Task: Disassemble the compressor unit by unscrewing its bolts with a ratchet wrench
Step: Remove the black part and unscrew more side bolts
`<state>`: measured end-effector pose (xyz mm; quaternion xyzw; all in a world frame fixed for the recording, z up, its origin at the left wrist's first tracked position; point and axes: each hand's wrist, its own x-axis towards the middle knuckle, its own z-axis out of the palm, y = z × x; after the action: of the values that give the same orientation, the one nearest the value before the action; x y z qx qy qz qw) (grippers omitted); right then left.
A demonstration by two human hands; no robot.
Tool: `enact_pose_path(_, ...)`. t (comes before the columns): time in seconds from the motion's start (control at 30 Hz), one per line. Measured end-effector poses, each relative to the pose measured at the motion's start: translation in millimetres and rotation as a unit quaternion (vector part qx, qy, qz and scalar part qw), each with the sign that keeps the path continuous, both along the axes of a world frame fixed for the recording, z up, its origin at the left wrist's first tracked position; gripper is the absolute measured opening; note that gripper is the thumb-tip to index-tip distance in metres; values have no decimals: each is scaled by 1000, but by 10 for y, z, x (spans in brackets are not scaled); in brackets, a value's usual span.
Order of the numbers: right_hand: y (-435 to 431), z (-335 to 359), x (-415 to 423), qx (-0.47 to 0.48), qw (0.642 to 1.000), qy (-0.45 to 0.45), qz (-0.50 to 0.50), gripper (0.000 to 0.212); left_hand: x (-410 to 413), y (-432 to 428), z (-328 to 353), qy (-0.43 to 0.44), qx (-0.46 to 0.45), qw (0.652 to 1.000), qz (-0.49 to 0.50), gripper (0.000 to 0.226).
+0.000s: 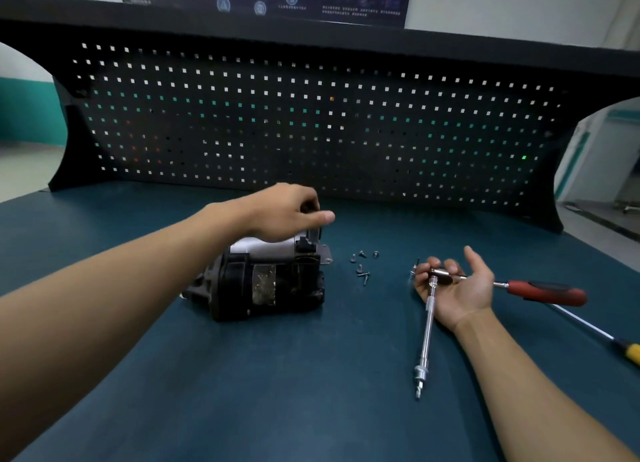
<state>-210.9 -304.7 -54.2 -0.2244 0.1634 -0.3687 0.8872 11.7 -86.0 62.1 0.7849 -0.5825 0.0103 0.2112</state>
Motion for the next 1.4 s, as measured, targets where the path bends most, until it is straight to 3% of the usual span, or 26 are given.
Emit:
enact_pose_path(0.3,-40,15,-13,2,1000,-3,8,51,-570,-860,-306,-39,59,995,-64,40)
enact_pose_path(0.7,-90,25,19,25,999,-21,21,50,-601,-1270,-555,-102,132,983,-73,39)
enact_pose_path(0.83,-102,26,-30,45,999,-30,3,48,-655,-1186,-472,-124,105,985,-52,54)
enact_pose_path(0.9,-126,16,-61,64,997,-43,-15,47,-741,-1055,-430,-111,43,993,-28,57)
enact_pose_path(1.0,-182,2,-108,94,992,-76,-46,46,-990,-818,-489,-61,-14,998,-5,43)
enact_pose_path(1.2,-221,20,-161,114,983,-101,-99,45,-1622,-686,-728,141,58,988,-6,55)
enact_pose_path(1.4,-230,89,-253,129,973,-132,-135,43,-1881,-876,-872,212,93,973,1,38)
